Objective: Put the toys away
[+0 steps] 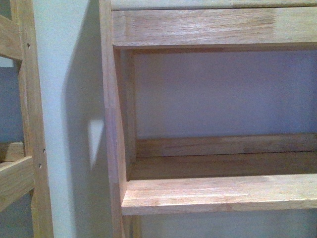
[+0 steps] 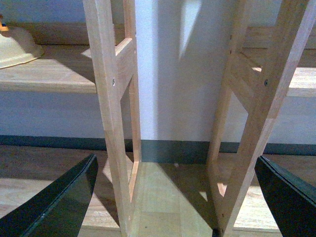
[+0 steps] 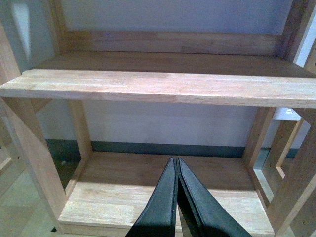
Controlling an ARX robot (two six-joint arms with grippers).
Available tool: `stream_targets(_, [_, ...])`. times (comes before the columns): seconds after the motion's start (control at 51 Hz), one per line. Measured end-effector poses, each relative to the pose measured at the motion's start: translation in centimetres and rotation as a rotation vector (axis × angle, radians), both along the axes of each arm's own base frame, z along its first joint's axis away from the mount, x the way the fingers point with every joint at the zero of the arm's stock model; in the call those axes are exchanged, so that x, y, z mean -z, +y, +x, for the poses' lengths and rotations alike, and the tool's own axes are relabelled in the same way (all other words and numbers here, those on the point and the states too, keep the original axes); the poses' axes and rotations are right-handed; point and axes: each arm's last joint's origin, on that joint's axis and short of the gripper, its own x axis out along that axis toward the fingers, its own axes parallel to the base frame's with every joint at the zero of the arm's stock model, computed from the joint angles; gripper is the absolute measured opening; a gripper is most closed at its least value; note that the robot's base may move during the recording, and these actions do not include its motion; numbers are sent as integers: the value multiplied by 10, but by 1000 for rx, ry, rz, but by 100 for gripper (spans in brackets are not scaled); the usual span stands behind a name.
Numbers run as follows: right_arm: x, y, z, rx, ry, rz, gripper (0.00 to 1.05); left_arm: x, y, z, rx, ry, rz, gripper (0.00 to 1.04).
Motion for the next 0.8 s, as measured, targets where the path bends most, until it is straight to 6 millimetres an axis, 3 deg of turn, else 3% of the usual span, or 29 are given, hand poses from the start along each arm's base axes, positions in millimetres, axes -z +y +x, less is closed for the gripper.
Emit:
stream_targets(0.372, [18, -10, 0, 35, 1, 2, 3, 0, 0, 0, 0, 0, 0, 99])
stream_targets(0.803, [17, -10, 0, 35, -4, 2, 3, 0, 0, 0, 0, 0, 0, 99])
